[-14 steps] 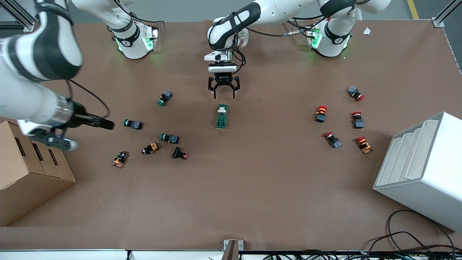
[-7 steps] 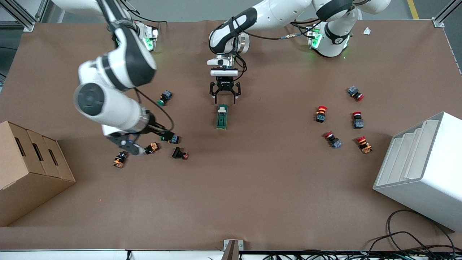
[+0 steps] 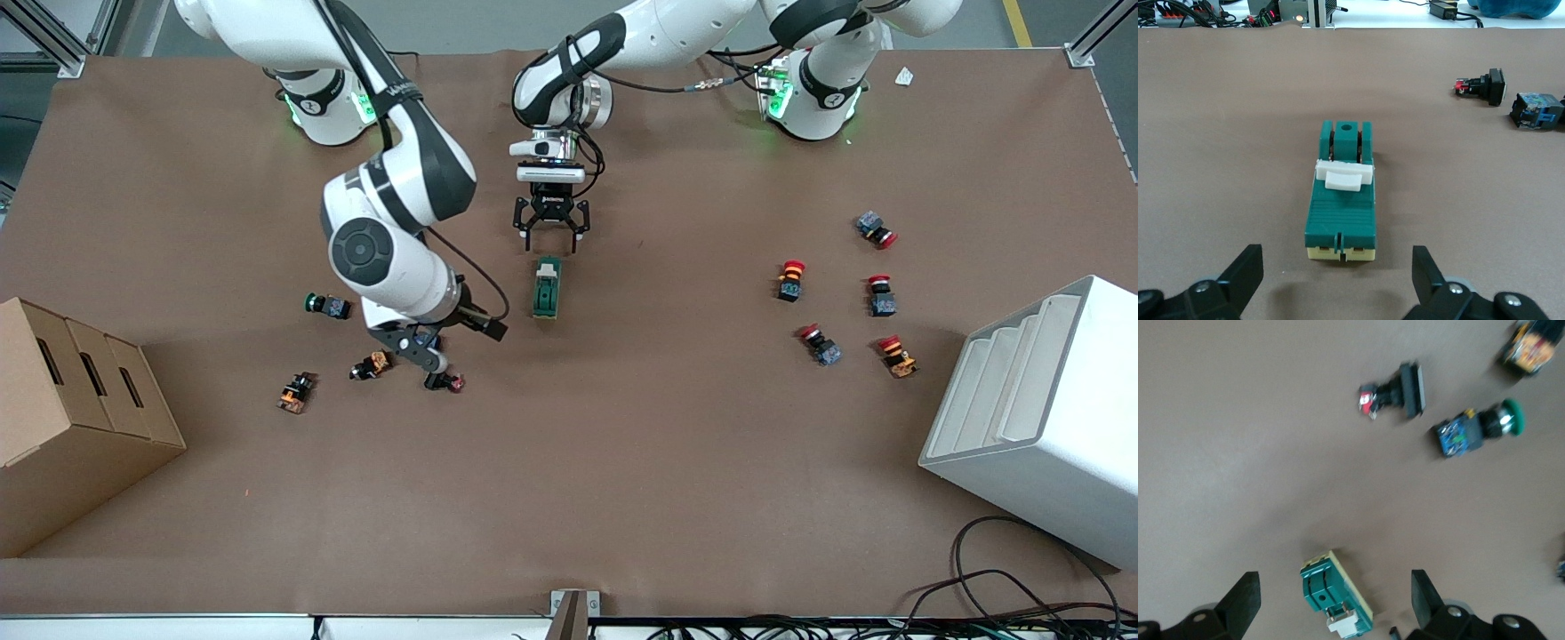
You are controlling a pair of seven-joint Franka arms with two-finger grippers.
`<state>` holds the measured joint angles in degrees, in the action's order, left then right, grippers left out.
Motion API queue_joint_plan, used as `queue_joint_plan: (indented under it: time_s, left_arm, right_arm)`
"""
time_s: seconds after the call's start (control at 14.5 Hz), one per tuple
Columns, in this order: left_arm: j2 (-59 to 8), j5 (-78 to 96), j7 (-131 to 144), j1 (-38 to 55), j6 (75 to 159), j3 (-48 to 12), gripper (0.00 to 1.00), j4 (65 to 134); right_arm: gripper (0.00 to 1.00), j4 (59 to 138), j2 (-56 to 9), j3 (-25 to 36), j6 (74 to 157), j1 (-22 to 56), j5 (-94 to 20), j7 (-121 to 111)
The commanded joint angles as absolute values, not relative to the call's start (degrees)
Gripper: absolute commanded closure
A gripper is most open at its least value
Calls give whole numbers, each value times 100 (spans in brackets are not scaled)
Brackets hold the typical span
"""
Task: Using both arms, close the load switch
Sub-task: 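Reach the right gripper to the white handle while the left gripper steadies the switch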
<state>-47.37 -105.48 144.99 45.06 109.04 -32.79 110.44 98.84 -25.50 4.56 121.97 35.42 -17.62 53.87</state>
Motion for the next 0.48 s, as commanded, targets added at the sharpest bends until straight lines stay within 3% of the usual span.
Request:
queue_joint_plan:
  time_s: [0.0,0.41]
  left_arm:
    - [-4808,-10723,14590,4570,10837,-3226,2,10969]
    - [-4851,-10723,14599,4562,10837,-3226,1,10951]
  right_arm:
    - [0,10624,-2373,519,12987,3927,-2091,5493]
    - [0,11127,-2750,510,14298,4806,-2127,6371]
